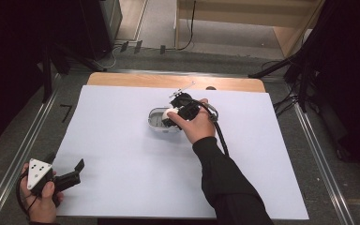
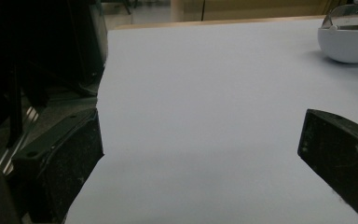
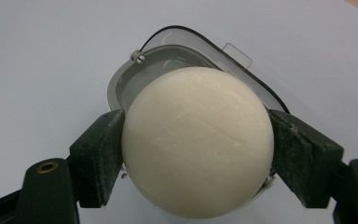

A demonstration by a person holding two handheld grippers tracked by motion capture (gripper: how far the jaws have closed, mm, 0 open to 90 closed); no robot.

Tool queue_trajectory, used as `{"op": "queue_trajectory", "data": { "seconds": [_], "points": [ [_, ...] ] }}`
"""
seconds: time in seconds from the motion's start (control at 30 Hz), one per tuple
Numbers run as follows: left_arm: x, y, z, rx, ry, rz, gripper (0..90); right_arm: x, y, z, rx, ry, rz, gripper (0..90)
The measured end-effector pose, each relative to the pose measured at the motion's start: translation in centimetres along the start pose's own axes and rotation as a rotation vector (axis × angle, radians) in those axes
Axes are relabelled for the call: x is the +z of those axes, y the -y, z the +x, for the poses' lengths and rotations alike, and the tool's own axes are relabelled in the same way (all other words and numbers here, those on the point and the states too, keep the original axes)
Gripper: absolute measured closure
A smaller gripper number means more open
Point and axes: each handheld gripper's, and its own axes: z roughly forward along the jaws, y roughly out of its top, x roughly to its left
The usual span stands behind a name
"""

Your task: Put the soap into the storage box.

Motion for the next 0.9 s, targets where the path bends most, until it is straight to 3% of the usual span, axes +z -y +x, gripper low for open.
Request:
{"op": "queue_trajectory", "data": {
  "seconds": [0.73,0.9],
  "points": [
    [0.0,0.0,0.0,-0.002,0.001,-0.003,0.2,2.8,0.2,0.9,0.007,0.008,0.047,23.7],
    [0.0,0.0,0.0,-0.003,0.002,-0.004,0.2,2.6,0.3,0.8,0.023,0.0,0.011,23.7]
  ]
}}
